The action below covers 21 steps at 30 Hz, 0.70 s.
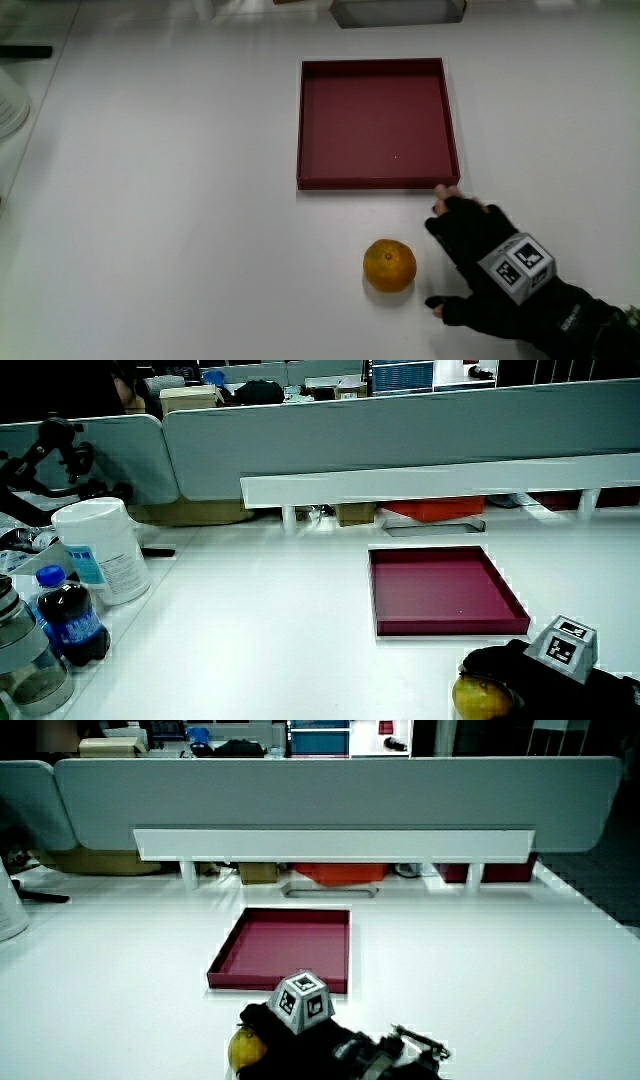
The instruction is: Pick orange from desk
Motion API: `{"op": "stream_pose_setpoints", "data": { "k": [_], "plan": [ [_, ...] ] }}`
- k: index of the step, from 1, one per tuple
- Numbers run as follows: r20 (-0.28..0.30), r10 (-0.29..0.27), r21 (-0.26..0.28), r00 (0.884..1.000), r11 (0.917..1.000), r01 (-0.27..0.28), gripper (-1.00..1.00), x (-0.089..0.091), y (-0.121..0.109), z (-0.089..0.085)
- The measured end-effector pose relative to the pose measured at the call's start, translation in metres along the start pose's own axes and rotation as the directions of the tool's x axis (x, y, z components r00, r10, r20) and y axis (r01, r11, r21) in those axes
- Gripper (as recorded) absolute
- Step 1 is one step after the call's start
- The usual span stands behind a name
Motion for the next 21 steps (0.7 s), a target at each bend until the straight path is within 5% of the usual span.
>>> {"op": "stream_pose_setpoints", "data": {
  "k": [6,12,21],
  "plan": [
    [-0.017,0.092,-0.001,0.996,0.9958,-0.092,0.0,-0.025,0.022,-0.002],
    [0.025,0.103,0.04,0.994,0.9937,-0.104,0.0,-0.035,0.029,-0.007],
    [0.071,0.094,0.139,0.993,0.9848,-0.104,0.69,-0.037,0.027,-0.003]
  ]
}}
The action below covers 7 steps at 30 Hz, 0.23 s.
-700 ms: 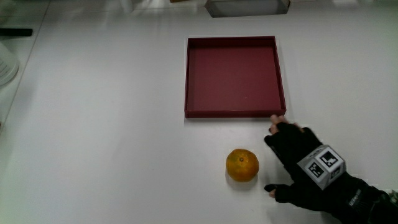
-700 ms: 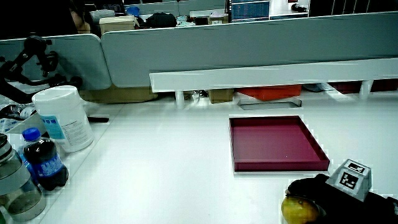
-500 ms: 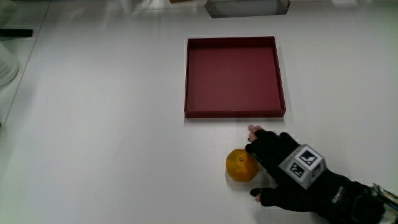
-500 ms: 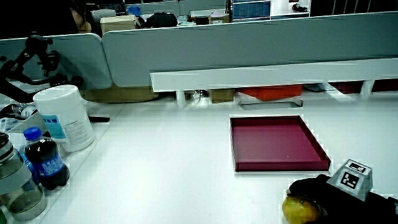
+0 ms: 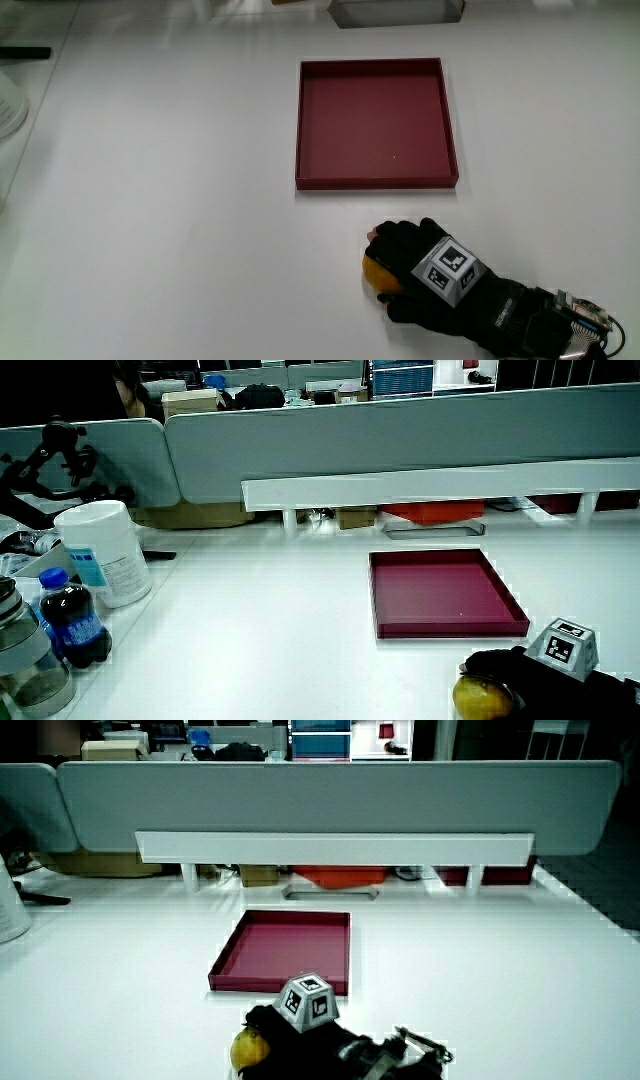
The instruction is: Pick orange from desk
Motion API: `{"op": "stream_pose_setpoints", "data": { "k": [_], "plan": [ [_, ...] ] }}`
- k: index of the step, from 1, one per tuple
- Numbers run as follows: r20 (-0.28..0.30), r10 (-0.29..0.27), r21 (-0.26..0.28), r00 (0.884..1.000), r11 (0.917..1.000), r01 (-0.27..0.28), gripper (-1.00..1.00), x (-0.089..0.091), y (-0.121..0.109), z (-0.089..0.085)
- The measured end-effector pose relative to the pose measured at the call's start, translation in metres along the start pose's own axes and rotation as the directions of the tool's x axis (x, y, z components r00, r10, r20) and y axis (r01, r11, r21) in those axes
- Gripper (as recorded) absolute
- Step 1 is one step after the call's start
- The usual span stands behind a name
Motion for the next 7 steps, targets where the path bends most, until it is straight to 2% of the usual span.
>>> {"op": "stream_pose_setpoints", "data": {
  "k": [4,7],
  "plan": [
    [-0.019,0.015,0.022,1.0,0.9997,-0.014,1.0,0.0021,0.0008,0.0011],
    [-0.022,0.021,0.03,1.0,0.9993,-0.02,1.0,0.0053,0.0023,0.0011]
  ]
}}
